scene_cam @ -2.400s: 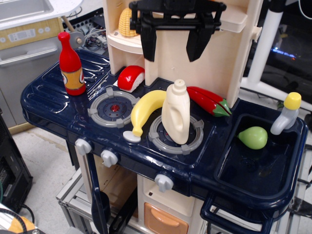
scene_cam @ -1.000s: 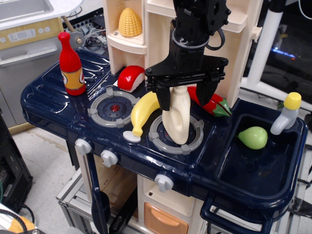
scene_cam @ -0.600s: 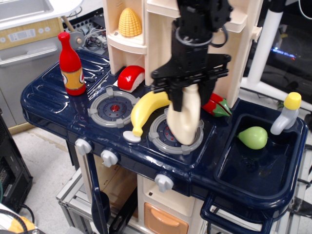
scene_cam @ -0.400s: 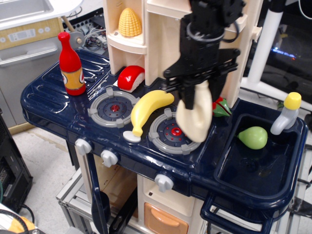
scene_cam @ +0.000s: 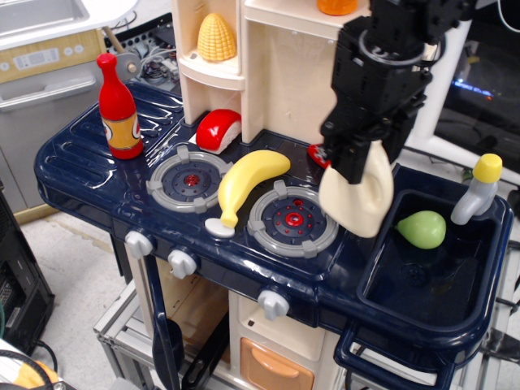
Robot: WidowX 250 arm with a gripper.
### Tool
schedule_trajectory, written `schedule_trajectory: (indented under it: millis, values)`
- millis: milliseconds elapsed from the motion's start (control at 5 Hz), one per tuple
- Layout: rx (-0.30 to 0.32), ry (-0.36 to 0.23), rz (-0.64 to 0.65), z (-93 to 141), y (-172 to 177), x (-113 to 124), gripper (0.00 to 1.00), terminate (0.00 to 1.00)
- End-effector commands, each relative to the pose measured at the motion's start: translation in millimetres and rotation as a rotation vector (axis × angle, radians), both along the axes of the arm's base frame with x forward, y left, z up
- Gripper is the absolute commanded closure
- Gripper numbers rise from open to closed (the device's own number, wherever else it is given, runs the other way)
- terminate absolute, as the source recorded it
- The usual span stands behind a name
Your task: Put detergent in sink
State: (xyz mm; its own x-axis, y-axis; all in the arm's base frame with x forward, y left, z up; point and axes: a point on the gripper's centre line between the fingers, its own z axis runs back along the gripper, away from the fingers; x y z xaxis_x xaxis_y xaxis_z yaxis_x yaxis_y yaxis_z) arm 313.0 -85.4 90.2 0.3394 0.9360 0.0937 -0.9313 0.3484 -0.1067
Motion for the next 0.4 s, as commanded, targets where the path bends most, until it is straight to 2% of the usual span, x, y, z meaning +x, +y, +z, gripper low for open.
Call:
schedule_trajectory:
  millis: [0,200]
  values:
    - [-0.079,-0.032,0.162,24.7,-17.9,6.2,1.0,0.0]
    - [-0.053,0.015,0.242,28.2,-26.9,8.9,1.0,1.0]
